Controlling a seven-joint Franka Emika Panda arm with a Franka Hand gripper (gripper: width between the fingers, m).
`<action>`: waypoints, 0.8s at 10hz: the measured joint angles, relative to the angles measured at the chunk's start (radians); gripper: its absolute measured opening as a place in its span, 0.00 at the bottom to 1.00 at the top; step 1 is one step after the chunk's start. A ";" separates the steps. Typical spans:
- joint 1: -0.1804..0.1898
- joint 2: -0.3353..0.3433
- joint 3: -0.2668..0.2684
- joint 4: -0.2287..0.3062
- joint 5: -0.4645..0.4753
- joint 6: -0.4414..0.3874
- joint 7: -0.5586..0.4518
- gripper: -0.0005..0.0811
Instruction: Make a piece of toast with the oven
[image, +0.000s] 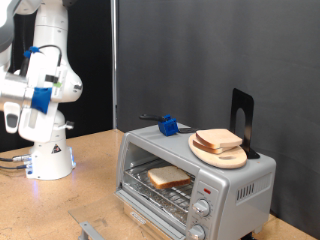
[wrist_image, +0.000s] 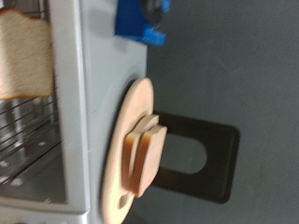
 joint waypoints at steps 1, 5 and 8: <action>0.000 0.036 0.004 0.003 0.004 0.046 -0.013 1.00; 0.010 0.185 0.052 0.004 0.010 0.216 -0.119 1.00; 0.018 0.284 0.078 -0.001 0.007 0.305 -0.219 1.00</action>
